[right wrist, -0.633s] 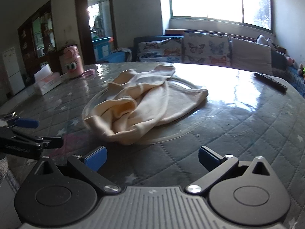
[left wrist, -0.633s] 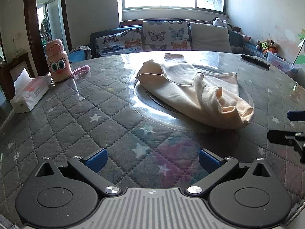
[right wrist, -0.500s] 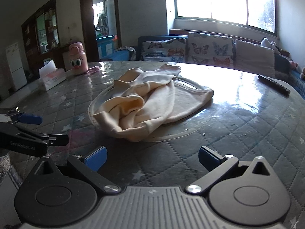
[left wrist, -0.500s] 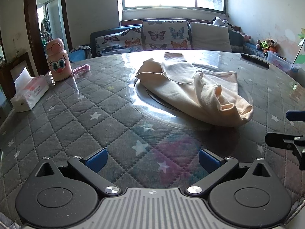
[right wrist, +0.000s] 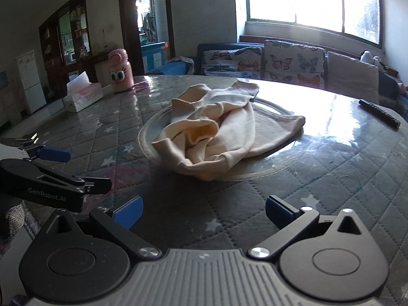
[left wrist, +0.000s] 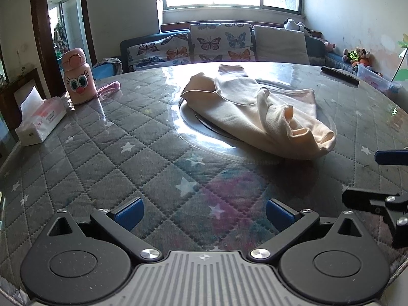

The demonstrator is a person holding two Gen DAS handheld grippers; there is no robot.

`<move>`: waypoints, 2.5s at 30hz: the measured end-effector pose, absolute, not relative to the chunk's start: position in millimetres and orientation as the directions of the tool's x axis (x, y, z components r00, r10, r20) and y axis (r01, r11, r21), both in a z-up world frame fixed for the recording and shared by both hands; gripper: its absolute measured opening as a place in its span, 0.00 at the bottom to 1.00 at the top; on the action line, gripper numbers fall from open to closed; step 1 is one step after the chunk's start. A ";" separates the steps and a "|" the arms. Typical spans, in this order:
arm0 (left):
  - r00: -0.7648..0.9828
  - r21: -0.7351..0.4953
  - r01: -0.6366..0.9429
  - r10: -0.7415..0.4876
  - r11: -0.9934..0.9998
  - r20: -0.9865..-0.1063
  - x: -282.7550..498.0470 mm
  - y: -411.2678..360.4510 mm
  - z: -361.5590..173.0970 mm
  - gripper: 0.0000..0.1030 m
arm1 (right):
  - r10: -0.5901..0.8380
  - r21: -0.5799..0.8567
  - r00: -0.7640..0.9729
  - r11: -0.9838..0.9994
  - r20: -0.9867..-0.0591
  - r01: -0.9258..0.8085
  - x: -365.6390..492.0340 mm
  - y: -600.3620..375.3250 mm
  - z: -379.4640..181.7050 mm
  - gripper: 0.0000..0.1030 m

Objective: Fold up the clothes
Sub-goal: 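Move both grippers toward the crumpled cream shirt on the table, then grasp the shirt edge with the right gripper and lift it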

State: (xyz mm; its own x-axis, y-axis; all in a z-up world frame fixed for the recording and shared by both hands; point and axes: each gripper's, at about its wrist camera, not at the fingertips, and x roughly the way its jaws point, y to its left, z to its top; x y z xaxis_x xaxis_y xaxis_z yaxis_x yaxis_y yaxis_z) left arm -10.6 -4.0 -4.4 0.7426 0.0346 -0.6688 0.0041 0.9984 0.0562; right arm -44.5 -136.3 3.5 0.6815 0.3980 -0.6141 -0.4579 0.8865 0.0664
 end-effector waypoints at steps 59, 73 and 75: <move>0.732 0.092 0.022 0.047 0.996 -0.679 31.9 -5.8 -0.8 1.00 | 0.432 0.090 0.664 0.871 -0.610 -0.484 -18.3 -131.1 23.6 1.00; 0.749 0.079 -0.037 0.080 0.996 -0.657 54.0 22.4 12.0 1.00 | 0.484 0.203 0.639 0.862 -0.598 -0.464 52.3 -129.0 37.6 0.85; 0.748 0.073 -0.047 0.084 0.996 -0.659 56.0 27.5 12.2 1.00 | 0.496 0.225 0.627 0.858 -0.601 -0.463 68.4 -124.0 35.4 0.81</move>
State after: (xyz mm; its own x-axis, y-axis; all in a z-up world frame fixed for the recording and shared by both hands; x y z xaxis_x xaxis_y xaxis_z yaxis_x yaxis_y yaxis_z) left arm 56.0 27.5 12.2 0.7479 0.0837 -0.6586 -0.0474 0.9962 0.0728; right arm 68.4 -124.0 35.4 0.6266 0.4956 -0.6015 -0.4627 0.8576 0.2246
